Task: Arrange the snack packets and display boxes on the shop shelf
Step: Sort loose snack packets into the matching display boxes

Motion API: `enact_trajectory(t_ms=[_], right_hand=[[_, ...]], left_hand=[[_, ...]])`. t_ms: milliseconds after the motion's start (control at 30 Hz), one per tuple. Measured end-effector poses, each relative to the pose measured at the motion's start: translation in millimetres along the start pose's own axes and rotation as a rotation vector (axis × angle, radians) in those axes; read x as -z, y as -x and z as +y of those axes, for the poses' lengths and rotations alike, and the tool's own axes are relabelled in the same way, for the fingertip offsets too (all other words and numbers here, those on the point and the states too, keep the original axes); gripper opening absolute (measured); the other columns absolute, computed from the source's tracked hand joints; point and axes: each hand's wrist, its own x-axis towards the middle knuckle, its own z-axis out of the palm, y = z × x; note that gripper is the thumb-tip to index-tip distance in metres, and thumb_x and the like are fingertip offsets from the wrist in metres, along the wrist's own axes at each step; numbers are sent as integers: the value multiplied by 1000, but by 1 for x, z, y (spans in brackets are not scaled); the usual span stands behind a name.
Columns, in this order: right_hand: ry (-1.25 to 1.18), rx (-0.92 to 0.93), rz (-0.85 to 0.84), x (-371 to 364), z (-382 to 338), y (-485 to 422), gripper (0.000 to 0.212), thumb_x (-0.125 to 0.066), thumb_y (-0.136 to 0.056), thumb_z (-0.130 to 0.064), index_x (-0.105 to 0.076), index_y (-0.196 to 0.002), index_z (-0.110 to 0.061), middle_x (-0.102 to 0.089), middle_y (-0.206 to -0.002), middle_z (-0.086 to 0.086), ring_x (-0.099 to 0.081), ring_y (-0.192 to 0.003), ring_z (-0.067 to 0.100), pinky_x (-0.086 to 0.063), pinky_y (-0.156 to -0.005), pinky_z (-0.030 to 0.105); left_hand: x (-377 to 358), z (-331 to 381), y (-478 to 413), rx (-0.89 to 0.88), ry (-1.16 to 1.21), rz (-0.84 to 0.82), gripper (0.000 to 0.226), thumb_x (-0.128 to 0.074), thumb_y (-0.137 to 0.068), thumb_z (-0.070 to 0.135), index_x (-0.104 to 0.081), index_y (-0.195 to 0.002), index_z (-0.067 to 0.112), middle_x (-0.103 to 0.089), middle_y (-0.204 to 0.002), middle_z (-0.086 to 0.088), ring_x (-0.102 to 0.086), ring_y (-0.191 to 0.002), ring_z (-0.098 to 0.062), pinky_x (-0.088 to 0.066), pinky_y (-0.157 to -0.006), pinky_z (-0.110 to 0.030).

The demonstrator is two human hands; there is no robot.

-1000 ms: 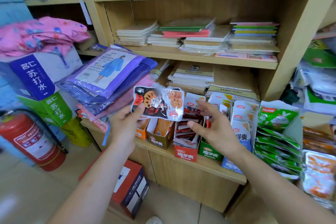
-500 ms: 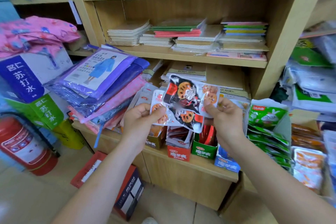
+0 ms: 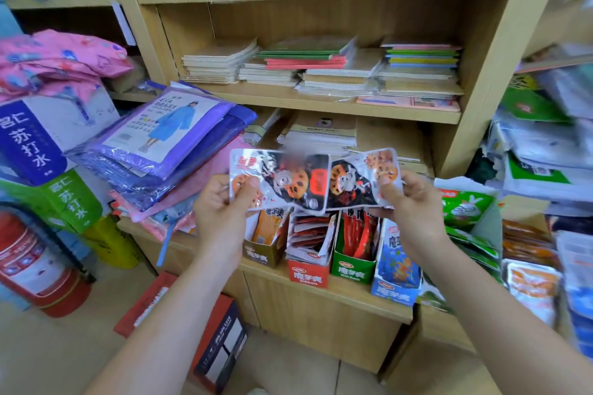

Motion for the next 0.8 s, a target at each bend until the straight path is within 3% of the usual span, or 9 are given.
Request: enact_trajectory(t_ms=[100, 167, 267, 333, 500, 600, 700, 800], right_hand=[[-73, -117, -148, -2, 0, 2, 13, -60, -98, -12, -69, -105, -7, -71, -104, 11, -68, -87, 17, -61, -64, 32], [-83, -150, -240, 0, 1, 3, 14, -59, -99, -15, -69, -107, -10, -73, -101, 5, -68, -84, 16, -58, -63, 28], [46, -57, -362, 3, 3, 7, 15, -68, -91, -17, -73, -104, -15, -72, -84, -2, -62, -66, 10, -47, -58, 22], [114, -18, -412, 6, 5, 11, 25, -76, -81, -10, -74, -106, -13, -77, -92, 0, -72, -75, 13, -55, -63, 23], [158, 10, -215, 7, 6, 12, 13, -76, -82, -1, -77, -93, -8, -78, -87, 7, -75, -74, 27, -63, -63, 40], [131, 21, -68, 8, 6, 5, 9, -79, -82, -5, -78, -86, -13, -78, -85, 8, -75, -73, 30, -62, -66, 45], [69, 15, 21, 9, 5, -1, 12, -79, -82, -8, -79, -79, -20, -78, -86, 5, -75, -75, 30, -60, -72, 49], [81, 37, 73, 6, 5, -4, 12, -79, -83, -10, -77, -83, -22, -78, -86, 0, -75, -76, 25, -61, -73, 46]], left_hand=[[-10, -5, 10, -29, -172, -132, 15, -78, -86, 15, -68, -76, 20, -70, -76, -5, -62, -69, -13, -51, -65, -31], [-18, -10, 20, -40, -246, -177, 12, -79, -85, 13, -69, -78, 12, -73, -75, -6, -63, -65, -11, -49, -59, -23], [-27, -20, 28, -54, -286, -210, 14, -79, -85, 13, -68, -78, 8, -71, -71, -7, -63, -64, -13, -50, -61, -31], [-32, -26, 32, -48, -287, -235, 16, -79, -85, 16, -67, -77, 9, -70, -71, -9, -63, -66, -19, -51, -61, -40], [-39, -28, 40, -86, -302, -329, 14, -80, -85, 17, -70, -78, 10, -73, -71, -4, -70, -70, -25, -60, -65, -45], [-23, -34, 17, -113, -356, -241, 6, -81, -83, 21, -76, -85, 20, -76, -80, 6, -72, -78, -11, -59, -74, -32], [9, -46, -22, -244, -530, -123, 12, -75, -87, 13, -75, -93, 23, -77, -90, 9, -72, -88, -9, -59, -84, -41], [27, -55, -47, -312, -829, -289, 31, -69, -89, 16, -72, -118, 24, -73, -115, 6, -67, -109, -13, -54, -96, -43]])
